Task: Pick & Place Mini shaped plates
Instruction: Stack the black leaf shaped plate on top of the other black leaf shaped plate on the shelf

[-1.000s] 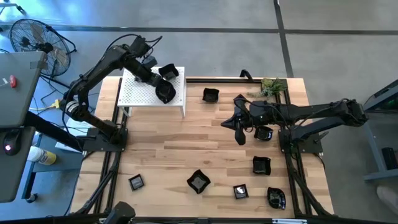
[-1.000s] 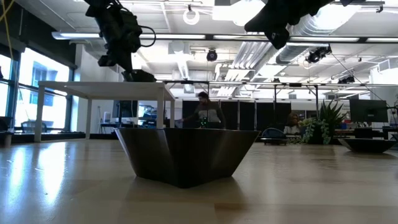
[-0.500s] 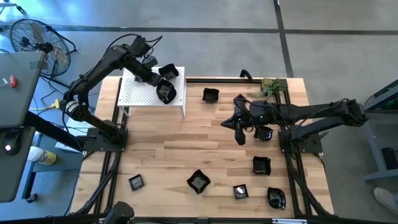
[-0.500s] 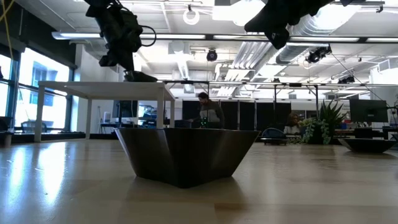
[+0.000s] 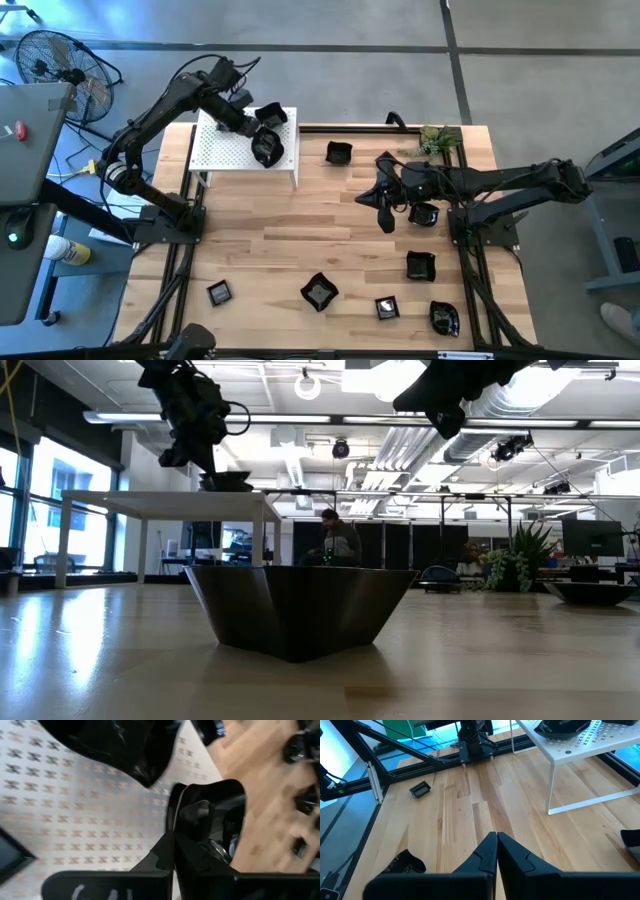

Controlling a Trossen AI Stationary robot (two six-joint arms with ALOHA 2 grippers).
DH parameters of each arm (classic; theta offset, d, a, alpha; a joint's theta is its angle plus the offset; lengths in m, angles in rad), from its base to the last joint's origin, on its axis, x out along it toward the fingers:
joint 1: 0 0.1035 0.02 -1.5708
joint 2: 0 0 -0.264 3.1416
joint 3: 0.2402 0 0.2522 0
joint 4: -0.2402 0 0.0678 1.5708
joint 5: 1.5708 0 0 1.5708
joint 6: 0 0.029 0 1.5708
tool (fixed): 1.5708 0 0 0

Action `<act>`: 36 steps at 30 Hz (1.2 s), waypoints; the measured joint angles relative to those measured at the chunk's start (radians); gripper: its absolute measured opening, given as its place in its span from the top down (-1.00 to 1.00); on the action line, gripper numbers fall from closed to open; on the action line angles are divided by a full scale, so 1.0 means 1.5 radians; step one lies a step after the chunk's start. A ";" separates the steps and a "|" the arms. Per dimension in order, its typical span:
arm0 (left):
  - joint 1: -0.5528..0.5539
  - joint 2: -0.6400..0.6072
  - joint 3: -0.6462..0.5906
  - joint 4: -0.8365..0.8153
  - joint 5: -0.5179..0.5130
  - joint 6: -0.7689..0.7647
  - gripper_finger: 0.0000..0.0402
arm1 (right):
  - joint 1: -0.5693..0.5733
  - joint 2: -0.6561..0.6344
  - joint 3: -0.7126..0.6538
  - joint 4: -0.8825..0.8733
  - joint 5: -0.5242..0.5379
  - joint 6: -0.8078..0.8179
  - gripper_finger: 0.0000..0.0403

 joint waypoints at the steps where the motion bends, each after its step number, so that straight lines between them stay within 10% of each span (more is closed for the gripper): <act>1: 0.000 0.000 0.000 -0.005 0.009 0.002 1.00 | 0.000 0.000 0.000 0.000 0.000 0.000 0.97; 27: -0.042 0.000 0.000 0.006 -0.005 0.009 0.99 | 0.000 0.000 0.000 0.000 0.000 -0.001 0.97; 36: -0.044 0.000 0.000 0.006 -0.032 -0.005 0.59 | 0.000 0.000 0.000 0.001 0.000 -0.005 0.97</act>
